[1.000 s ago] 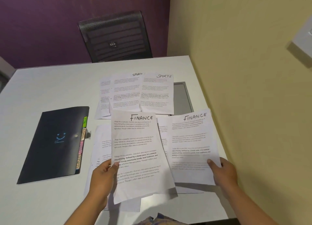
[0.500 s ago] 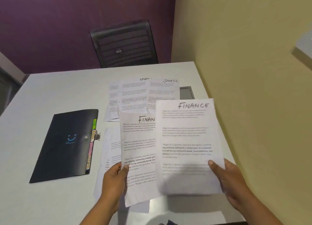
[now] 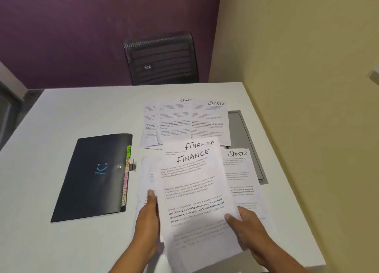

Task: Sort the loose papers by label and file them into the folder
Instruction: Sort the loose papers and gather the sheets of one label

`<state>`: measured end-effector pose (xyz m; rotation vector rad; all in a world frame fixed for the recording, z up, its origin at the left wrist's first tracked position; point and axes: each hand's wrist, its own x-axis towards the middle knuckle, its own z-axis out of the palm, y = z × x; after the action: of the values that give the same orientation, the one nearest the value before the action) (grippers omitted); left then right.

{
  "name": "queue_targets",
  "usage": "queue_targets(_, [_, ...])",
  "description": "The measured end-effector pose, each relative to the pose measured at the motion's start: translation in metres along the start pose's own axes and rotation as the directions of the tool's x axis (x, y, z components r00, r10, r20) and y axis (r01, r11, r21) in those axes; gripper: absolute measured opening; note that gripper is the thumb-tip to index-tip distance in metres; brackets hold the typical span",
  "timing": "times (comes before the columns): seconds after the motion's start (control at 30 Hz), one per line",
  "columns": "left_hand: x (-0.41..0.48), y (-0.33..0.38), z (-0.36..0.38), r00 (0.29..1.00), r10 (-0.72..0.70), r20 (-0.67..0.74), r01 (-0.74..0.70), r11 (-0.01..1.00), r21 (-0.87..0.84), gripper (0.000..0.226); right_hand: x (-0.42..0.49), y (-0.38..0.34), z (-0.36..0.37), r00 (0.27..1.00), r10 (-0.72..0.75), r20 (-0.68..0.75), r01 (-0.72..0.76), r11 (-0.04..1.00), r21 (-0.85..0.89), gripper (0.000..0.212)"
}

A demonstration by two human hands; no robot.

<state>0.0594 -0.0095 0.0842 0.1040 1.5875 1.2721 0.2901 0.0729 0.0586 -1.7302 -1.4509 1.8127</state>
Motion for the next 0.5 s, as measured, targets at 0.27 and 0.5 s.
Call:
queue_targets(0.27, [0.018,0.011,-0.045,0.983,0.141,0.121,-0.158,0.977,0.143,0.023,-0.006,-0.012,0.033,0.996,-0.083,0.018,0.083,0.996,-0.017,0.04])
queue_targets(0.5, [0.03,0.02,-0.057,0.954,0.23,0.193,-0.28,0.913,0.295,0.023,-0.008,-0.033,0.056,0.962,-0.23,-0.148,0.226,0.973,-0.042,0.017])
